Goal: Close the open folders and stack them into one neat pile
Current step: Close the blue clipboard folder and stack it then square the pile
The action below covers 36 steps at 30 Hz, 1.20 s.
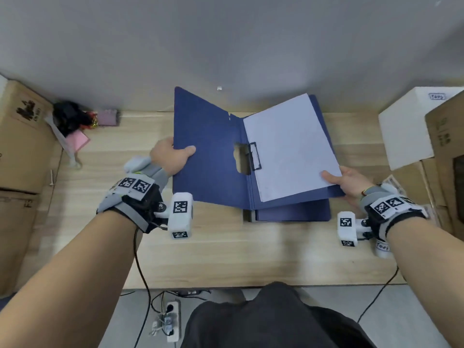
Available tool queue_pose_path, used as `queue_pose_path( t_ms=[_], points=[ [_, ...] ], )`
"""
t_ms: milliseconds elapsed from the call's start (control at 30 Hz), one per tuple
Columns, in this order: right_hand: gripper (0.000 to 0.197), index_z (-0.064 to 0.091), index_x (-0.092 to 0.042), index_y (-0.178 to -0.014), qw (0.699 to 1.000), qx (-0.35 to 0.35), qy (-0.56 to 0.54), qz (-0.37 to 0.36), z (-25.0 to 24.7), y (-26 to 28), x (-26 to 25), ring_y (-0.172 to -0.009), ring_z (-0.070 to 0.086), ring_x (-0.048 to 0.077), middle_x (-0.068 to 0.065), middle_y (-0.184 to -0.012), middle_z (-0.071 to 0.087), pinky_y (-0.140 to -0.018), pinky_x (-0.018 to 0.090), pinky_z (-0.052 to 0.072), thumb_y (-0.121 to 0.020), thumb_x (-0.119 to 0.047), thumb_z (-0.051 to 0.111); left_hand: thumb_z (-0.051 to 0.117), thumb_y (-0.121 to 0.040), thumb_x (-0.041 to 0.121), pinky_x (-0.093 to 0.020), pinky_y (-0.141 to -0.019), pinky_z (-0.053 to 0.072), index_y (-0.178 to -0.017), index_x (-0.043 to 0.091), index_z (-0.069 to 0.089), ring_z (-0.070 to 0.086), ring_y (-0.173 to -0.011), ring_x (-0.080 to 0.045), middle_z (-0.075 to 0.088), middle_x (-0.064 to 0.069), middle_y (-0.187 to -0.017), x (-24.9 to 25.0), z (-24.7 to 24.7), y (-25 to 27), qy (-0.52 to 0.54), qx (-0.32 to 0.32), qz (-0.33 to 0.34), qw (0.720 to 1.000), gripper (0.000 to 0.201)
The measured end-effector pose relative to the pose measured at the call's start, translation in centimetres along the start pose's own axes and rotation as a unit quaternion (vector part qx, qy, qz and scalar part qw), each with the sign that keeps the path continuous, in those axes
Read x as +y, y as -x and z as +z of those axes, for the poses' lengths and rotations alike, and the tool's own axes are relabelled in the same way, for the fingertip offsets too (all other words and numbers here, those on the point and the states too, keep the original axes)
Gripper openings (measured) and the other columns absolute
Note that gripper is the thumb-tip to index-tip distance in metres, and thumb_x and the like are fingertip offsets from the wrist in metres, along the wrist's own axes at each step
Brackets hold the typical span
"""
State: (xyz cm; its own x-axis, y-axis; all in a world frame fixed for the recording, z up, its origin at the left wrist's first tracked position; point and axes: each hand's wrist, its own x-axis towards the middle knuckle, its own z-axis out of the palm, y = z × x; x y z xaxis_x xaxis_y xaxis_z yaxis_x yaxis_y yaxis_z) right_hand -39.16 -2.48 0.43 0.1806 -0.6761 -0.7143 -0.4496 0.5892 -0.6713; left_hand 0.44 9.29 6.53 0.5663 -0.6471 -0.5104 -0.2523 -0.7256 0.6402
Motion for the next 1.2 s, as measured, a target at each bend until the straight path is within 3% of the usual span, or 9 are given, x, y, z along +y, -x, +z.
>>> queue_pose_path(
  t_ms=[167, 267, 367, 533, 633, 767, 933, 1033, 1200],
  points=[
    [0.056, 0.045, -0.025, -0.138, 0.996, -0.050, 0.064, -0.024, 0.6, -0.3, 0.4, -0.111, 0.060, 0.020, -0.003, -0.125, 0.063, -0.099, 0.038, 0.045, -0.089, -0.008, 0.067, 0.037, -0.095, 0.068, -0.036, -0.067, 0.062, -0.112, 0.020, 0.067, 0.072, -0.067, -0.025, 0.073, -0.005, -0.093, 7.7, 4.6, 4.1, -0.016, -0.134, 0.098, 0.986, 0.058],
    [0.050, 0.049, -0.036, -0.127, 0.989, -0.085, 0.117, 0.028, 0.5, -0.9, 1.7, -0.110, 0.063, 0.021, -0.009, -0.120, 0.068, -0.100, 0.049, 0.048, -0.086, -0.016, 0.070, 0.030, -0.098, 0.067, -0.036, -0.072, 0.057, -0.105, 0.019, 0.069, 0.068, -0.069, -0.022, 0.069, 0.000, -0.084, 8.4, 9.2, 4.2, -0.045, -0.166, 0.090, 0.981, 0.062],
    [0.040, 0.057, -0.023, -0.122, 0.992, -0.066, 0.083, 0.064, 0.4, -1.0, 2.5, -0.106, 0.065, 0.034, 0.009, -0.115, 0.071, -0.094, 0.050, 0.052, -0.090, 0.000, 0.054, 0.039, -0.098, 0.061, -0.036, -0.073, 0.047, -0.077, 0.014, 0.056, 0.062, -0.070, -0.029, 0.060, -0.006, -0.073, 5.8, 12.7, 2.0, -0.107, -0.135, 0.051, 0.984, 0.055],
    [0.045, 0.058, -0.011, -0.115, 0.985, -0.037, -0.007, 0.168, -1.1, -1.3, 4.2, -0.096, 0.059, 0.024, 0.011, -0.116, 0.061, -0.083, 0.037, 0.049, -0.102, -0.048, 0.036, 0.058, -0.095, 0.052, -0.033, -0.090, 0.049, -0.131, 0.002, 0.052, 0.061, -0.117, -0.032, 0.060, -0.013, -0.131, 2.9, 16.1, 0.2, -0.100, -0.158, -0.109, 0.976, 0.062],
    [0.063, 0.057, -0.001, -0.130, 0.990, 0.020, 0.062, 0.127, -1.8, -2.7, 4.2, -0.129, 0.048, 0.028, 0.013, -0.138, 0.053, -0.110, 0.040, 0.034, -0.101, -0.051, 0.032, 0.070, -0.088, 0.039, -0.021, -0.059, 0.041, -0.079, 0.016, 0.054, 0.057, -0.070, -0.019, 0.058, -0.003, -0.081, 1.8, 17.8, -0.7, -0.109, -0.177, -0.108, 0.972, 0.030],
    [0.076, 0.033, 0.001, -0.148, 0.993, 0.064, 0.069, 0.077, -1.9, -5.3, 3.8, -0.142, 0.037, 0.028, 0.015, -0.154, 0.038, -0.116, 0.035, 0.027, -0.094, -0.049, 0.053, 0.067, -0.038, 0.053, -0.041, -0.070, 0.055, -0.088, 0.004, 0.061, 0.060, -0.070, -0.024, 0.065, -0.007, -0.082, -0.5, 22.0, -4.3, -0.118, -0.176, -0.109, 0.971, 0.070],
    [0.097, 0.048, -0.015, -0.141, 0.994, 0.020, 0.039, 0.097, -0.9, -7.3, 3.6, -0.127, 0.052, 0.018, -0.005, -0.138, 0.056, -0.107, 0.031, 0.037, -0.065, -0.069, 0.073, 0.087, -0.063, 0.039, -0.037, -0.108, 0.043, -0.146, 0.003, 0.025, 0.056, -0.125, -0.029, 0.053, -0.010, -0.141, 2.5, 22.6, -2.3, -0.124, -0.166, -0.084, 0.975, 0.110],
    [0.070, 0.060, -0.017, -0.128, 0.995, -0.010, 0.052, 0.088, -0.1, -7.7, 3.5, -0.110, 0.061, 0.017, -0.005, -0.121, 0.066, -0.092, 0.029, 0.043, -0.074, -0.060, 0.071, 0.076, -0.025, 0.080, -0.048, -0.103, 0.049, -0.144, 0.013, 0.025, 0.059, -0.120, -0.034, 0.054, -0.005, -0.134, 1.2, 22.8, -4.2, -0.173, -0.130, -0.122, 0.969, 0.145],
    [0.107, 0.061, -0.022, -0.126, 0.994, -0.013, 0.046, 0.103, 0.6, -8.9, 3.0, -0.111, 0.063, 0.022, -0.004, -0.119, 0.068, -0.099, 0.040, 0.048, -0.039, -0.082, 0.073, 0.068, -0.003, 0.093, -0.047, -0.093, 0.056, -0.131, 0.015, 0.054, 0.069, -0.104, -0.031, 0.068, -0.004, -0.123, -0.3, 23.0, -6.6, -0.185, -0.168, -0.164, 0.954, 0.150]
  ],
)
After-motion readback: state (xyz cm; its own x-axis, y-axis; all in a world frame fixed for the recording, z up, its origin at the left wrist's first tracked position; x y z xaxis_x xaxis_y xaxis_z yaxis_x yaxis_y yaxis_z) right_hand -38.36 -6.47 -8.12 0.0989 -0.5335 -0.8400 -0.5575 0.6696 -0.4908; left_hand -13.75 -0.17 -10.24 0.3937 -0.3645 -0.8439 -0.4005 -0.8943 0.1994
